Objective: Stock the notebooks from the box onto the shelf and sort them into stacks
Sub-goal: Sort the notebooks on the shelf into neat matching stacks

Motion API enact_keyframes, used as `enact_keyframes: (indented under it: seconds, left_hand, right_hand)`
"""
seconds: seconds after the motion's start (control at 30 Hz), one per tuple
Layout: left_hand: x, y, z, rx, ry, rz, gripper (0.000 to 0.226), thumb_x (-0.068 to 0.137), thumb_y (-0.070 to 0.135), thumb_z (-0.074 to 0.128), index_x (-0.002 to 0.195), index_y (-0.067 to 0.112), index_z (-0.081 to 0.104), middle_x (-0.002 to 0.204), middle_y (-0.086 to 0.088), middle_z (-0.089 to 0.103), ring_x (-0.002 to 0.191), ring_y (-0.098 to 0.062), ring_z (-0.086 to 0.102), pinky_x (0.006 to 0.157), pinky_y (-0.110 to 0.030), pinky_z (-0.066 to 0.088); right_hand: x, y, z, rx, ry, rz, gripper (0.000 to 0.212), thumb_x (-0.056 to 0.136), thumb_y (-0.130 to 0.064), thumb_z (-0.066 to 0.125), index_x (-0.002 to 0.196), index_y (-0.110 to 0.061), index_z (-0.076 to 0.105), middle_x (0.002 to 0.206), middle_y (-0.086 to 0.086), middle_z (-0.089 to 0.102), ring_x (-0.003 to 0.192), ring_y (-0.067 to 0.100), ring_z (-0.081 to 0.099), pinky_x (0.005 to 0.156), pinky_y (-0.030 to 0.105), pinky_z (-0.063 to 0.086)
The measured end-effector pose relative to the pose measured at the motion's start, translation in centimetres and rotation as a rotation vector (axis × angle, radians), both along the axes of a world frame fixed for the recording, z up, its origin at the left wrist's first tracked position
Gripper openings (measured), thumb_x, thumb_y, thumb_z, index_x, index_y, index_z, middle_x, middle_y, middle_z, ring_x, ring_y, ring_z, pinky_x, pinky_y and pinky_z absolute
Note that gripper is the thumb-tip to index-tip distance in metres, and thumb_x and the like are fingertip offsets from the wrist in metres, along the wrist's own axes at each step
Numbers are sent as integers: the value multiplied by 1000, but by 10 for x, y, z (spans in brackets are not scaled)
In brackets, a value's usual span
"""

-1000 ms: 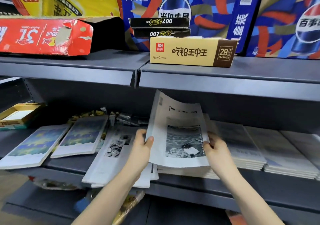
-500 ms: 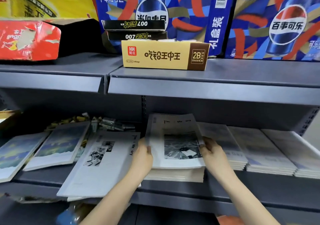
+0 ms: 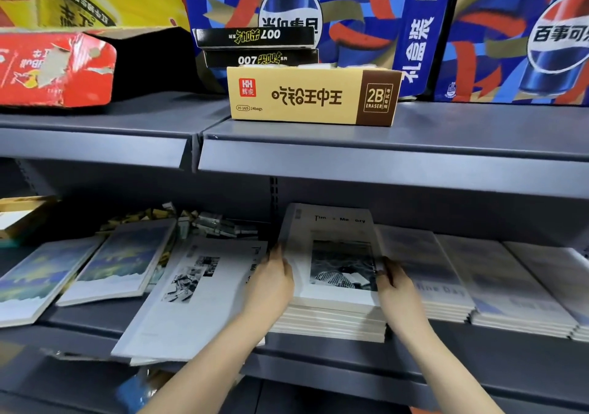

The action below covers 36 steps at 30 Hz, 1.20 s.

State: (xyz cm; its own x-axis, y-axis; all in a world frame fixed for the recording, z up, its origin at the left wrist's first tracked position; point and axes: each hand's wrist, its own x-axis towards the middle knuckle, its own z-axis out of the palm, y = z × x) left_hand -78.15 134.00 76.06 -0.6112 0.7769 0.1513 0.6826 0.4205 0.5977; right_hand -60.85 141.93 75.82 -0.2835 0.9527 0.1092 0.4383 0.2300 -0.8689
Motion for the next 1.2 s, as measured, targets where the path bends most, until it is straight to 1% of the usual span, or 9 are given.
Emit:
enact_keyframes:
  seconds: [0.17,0.23,0.3,0.43,0.57,0.77,0.9,1.07,1.2]
  left_hand:
    - [-3,2,-1,43,21,1,45,100,19,29,145,18,30,115,-16,61,99,-31,57,70,-30,40]
    - [-3,2,0,39,39,23,43,99,22,30,142,23,34,105,-15,64,94,-32,58,68,-31,41]
    - [-2,0,3,22,68,54,40,98,27,31,137,27,41,102,-14,66,94,-33,59,73,-35,45]
    - [1,-3,7,22,87,66,36,96,28,30,127,27,49,98,-13,66,92,-32,60,75,-35,47]
    - [-1,-5,9,10,52,57,36,98,32,27,124,25,51,106,-13,65,98,-33,59,76,-35,42]
    - [-14,-14,5,60,-110,-18,34,98,35,29,118,25,55,112,-9,64,104,-32,56,84,-37,45]
    - [-28,-28,1,100,-106,7,29,96,27,33,107,26,59,104,-8,67,100,-32,59,83,-37,47]
    - [-58,-58,-7,97,-52,94,29,96,19,37,118,15,56,101,-12,65,98,-31,59,77,-35,46]
    - [-90,-90,-19,29,-6,191,29,94,20,40,118,16,55,98,-12,66,87,-34,60,65,-33,45]
  right_hand:
    - [0,4,-1,-18,40,15,40,99,-8,33,138,-8,42,136,13,50,123,28,47,86,21,30]
    - [1,4,0,-12,42,15,40,98,-7,34,137,-9,44,126,10,55,107,26,52,83,24,34]
    - [0,2,1,-17,57,6,39,97,-7,36,135,-9,46,112,6,57,90,25,53,81,31,39]
    - [-3,2,-1,6,62,-45,38,98,-10,38,134,-7,48,106,6,57,82,24,52,76,27,36]
    - [-5,1,1,8,20,-51,37,97,-10,38,133,-7,47,98,6,53,75,21,46,72,28,35]
    - [-3,5,6,46,-158,-18,29,92,-5,44,120,-4,51,109,15,59,86,27,50,69,29,35]
    - [-7,2,14,179,-305,-14,36,87,-8,52,123,-5,52,121,17,53,114,30,45,81,30,37]
    - [-35,-38,30,326,-245,82,36,92,-12,49,127,-13,55,127,11,52,118,25,48,94,28,38]
    - [-69,-73,30,372,-160,252,31,94,-13,46,122,-18,59,122,-1,54,108,11,52,84,16,34]
